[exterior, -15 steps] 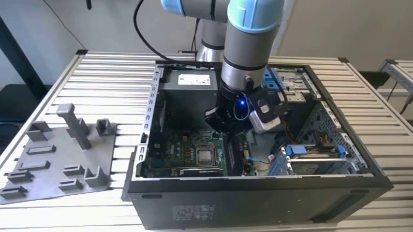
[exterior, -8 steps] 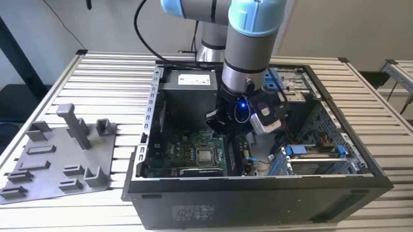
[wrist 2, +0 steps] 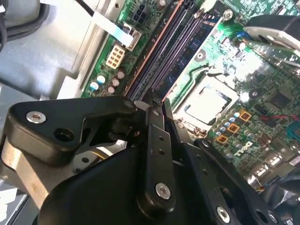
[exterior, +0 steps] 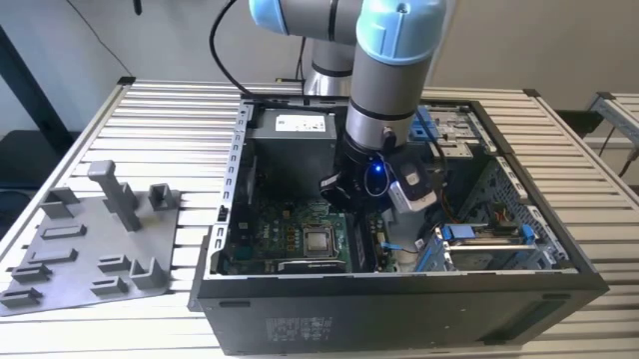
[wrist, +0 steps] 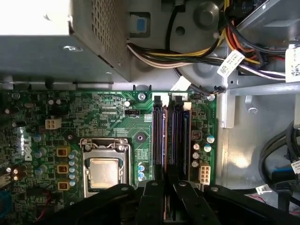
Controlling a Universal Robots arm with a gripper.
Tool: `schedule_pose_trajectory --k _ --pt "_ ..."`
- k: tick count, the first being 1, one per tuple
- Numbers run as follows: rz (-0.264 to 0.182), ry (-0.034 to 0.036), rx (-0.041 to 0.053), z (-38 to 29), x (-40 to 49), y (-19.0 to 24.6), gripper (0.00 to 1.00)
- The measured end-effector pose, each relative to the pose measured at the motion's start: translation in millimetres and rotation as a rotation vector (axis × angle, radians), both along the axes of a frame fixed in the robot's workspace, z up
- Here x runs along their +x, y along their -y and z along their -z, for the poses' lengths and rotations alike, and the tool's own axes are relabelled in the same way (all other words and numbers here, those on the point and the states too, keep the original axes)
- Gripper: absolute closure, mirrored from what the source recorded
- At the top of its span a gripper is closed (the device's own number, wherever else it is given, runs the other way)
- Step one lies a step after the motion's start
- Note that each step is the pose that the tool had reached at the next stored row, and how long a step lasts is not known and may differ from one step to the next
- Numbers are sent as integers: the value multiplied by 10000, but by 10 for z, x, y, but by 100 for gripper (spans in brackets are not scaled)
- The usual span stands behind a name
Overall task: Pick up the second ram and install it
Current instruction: 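Insert the second ram into the second slot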
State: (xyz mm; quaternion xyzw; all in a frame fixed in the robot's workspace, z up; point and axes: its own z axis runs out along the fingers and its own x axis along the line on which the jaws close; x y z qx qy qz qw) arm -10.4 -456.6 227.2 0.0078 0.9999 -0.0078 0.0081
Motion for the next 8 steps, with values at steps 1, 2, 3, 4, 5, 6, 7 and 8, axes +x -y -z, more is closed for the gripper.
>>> schedule_pose_trajectory --k 1,2,3,4,5,6,7,8 --pt "20 0 0 4 0 7 86" --pt "58 1 3 12 1 8 86" --pt "93 1 2 21 1 8 86" --pt "105 0 1 29 1 7 86" --pt "107 0 0 35 2 4 86" --pt "110 0 -1 38 2 0 86" --pt "111 0 -1 41 2 -6 86" --pt "112 0 1 43 2 -11 86"
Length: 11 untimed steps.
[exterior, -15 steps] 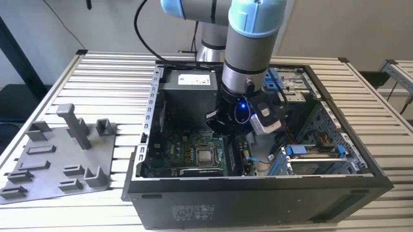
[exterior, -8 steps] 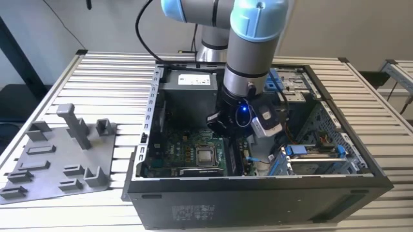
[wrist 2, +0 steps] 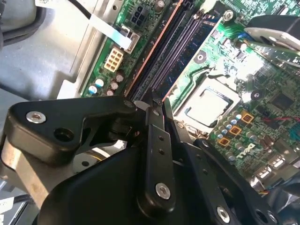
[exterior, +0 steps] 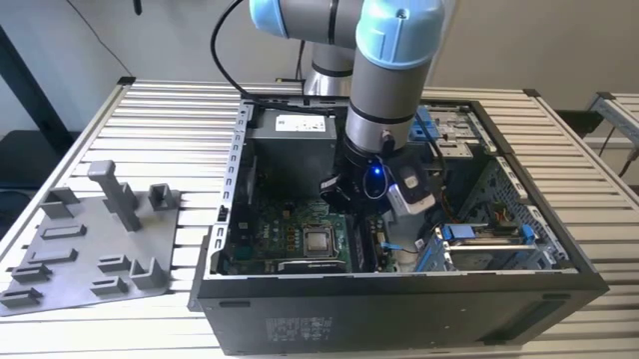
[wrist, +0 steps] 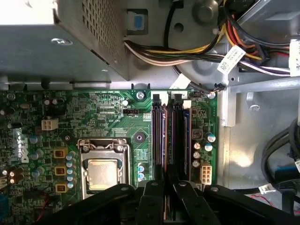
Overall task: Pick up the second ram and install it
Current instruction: 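Insert the second ram into the second slot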
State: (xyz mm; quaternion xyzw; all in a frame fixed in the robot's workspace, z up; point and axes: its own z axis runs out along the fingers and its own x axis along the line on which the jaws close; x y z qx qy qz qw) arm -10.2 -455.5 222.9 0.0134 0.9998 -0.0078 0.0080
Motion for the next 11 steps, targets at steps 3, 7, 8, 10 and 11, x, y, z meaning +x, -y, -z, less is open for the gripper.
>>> schedule_pose_trajectory --k 3,7,8,10,11 --pt "0 1 1 10 1 -1 86" --pt "0 -1 -2 23 4 -1 86" --pt "1 0 -1 28 5 -1 86" --pt "1 0 0 38 6 -1 86" --pt "0 0 -1 43 6 -1 86"
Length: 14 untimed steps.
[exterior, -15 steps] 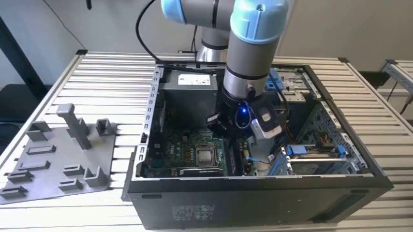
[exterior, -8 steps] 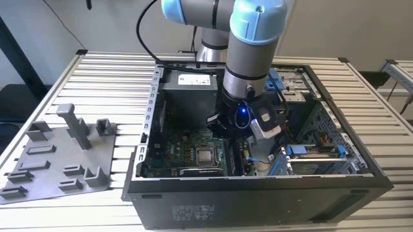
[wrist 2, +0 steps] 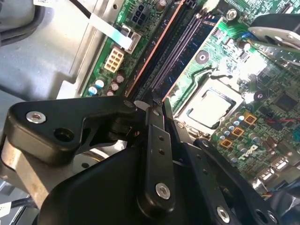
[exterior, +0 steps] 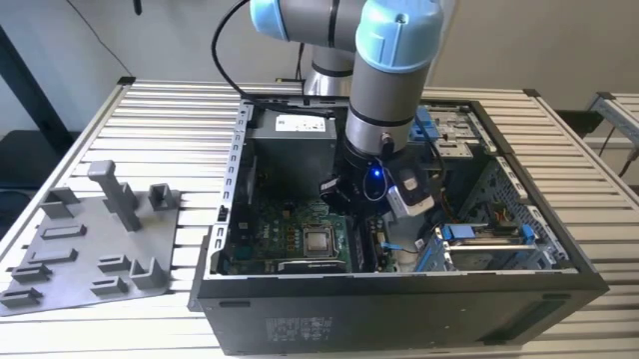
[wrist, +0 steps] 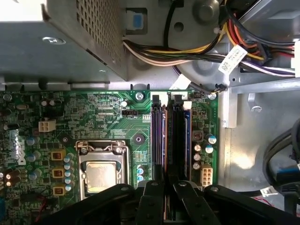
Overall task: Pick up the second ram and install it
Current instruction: 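Insert the second ram into the second slot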
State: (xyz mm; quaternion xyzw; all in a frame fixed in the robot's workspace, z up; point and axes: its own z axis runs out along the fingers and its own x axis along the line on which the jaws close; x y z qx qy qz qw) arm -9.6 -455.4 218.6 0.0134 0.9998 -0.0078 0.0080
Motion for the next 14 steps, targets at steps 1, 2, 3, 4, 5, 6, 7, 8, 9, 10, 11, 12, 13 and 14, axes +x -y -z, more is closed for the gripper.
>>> schedule_pose_trajectory --k 1,2,3,4,5,6,7,8,9,10,11,12,13,14 --pt "0 0 0 7 0 0 86" --pt "-1 0 0 19 1 -1 86" --pt "-1 0 2 27 1 -2 86" --pt "-1 0 0 32 1 -5 86" --pt "-1 -1 -1 34 1 -10 86" --pt "0 -1 -6 34 0 -14 86" --pt "-2 -2 -11 33 0 -19 86" --pt "-9 -3 -12 33 0 -23 86" --pt "-24 -1 -2 35 1 -27 86" --pt "-40 0 2 37 4 -28 86" --pt "-49 0 3 37 7 -28 86" --pt "-49 0 1 37 7 -28 86" --pt "-49 0 1 36 7 -28 86" --pt "-51 0 0 36 8 -29 86"
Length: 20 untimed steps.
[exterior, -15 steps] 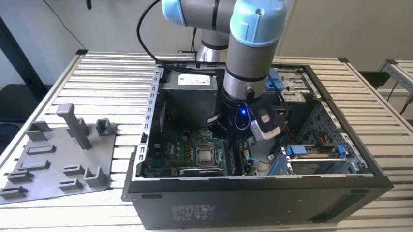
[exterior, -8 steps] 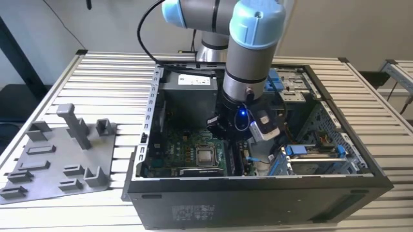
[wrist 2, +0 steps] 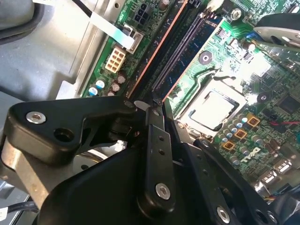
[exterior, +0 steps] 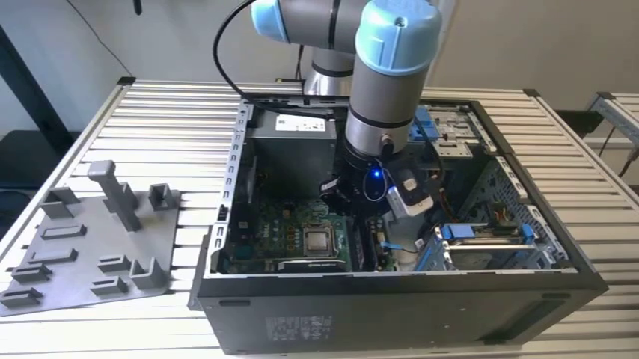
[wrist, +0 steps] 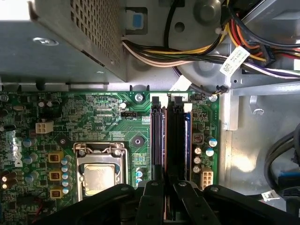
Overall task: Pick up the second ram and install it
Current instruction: 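Insert the second ram into the second slot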
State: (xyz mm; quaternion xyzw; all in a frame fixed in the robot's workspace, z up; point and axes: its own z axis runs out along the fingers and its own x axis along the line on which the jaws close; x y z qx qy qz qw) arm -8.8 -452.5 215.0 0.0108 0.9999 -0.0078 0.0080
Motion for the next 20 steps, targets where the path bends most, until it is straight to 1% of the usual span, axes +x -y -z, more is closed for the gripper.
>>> schedule_pose_trajectory --k 6,10,16,17,19,20 --pt "-21 2 -2 2 2 0 86" --pt "-22 2 11 59 2 3 86" --pt "-22 1 13 67 1 3 86" --pt "-22 6 43 74 3 -2 84" --pt "-21 5 24 72 3 1 84" --pt "-21 1 11 59 3 3 78"
